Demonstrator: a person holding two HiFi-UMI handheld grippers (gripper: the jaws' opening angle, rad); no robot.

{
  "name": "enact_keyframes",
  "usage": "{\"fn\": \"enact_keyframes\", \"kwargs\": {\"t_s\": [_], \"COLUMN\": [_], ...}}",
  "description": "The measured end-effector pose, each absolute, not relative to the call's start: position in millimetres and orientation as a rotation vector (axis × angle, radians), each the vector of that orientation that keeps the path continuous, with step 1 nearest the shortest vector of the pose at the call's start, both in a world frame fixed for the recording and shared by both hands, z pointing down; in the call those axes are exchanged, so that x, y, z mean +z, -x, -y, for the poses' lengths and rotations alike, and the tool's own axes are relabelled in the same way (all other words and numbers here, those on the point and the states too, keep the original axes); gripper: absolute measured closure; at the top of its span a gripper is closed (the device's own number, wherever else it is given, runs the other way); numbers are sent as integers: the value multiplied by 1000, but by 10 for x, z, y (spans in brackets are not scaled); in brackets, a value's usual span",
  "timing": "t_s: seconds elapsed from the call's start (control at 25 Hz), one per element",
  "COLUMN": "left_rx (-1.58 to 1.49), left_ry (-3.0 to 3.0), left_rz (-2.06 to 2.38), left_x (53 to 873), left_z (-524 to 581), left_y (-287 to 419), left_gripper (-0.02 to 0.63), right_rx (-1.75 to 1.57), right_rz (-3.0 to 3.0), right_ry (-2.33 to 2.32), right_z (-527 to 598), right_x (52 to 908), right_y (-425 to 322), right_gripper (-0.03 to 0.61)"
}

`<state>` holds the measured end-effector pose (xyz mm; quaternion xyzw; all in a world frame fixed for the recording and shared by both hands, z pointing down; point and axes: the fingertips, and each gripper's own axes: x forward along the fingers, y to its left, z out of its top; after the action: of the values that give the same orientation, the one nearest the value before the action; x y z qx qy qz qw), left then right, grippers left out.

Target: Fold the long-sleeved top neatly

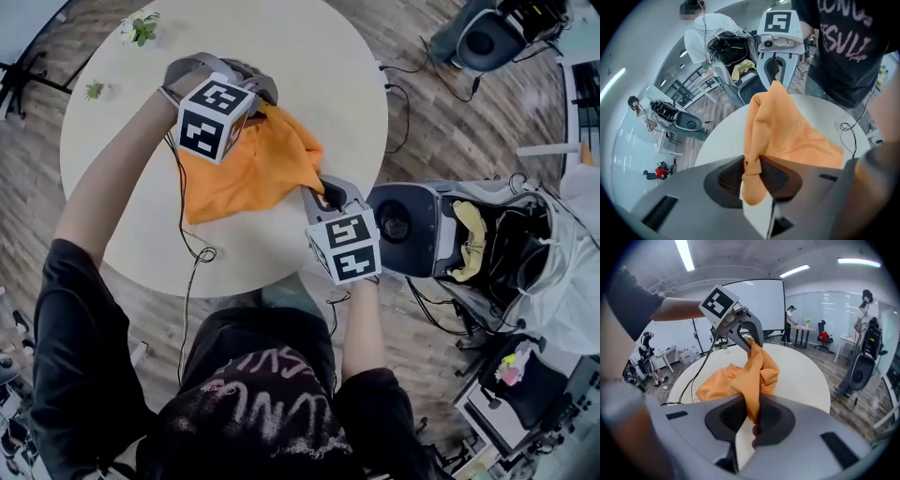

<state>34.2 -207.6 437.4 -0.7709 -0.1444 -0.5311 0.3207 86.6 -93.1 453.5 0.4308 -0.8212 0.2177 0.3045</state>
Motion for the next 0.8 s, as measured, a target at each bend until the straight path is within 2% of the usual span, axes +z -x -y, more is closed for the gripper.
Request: {"fn": "enact_keyframes", "kwargs": {"t_s": [0.28, 0.8], "left_rx": [-1387, -1420], "left_ry": [2027, 2060], "left_rz": [247, -38], "left_x": [4215, 4508], "left_z": [1896, 1587], "left_y": [361, 1381], "left_gripper": [511, 508], "right_rx": [367, 101], "right_rz": [2184, 2199], "right_ry": [-1006, -709], "right_z": [720, 309], "right_x": [4245, 4328], "right_y": [-145, 912], "right_gripper": [538, 523]}}
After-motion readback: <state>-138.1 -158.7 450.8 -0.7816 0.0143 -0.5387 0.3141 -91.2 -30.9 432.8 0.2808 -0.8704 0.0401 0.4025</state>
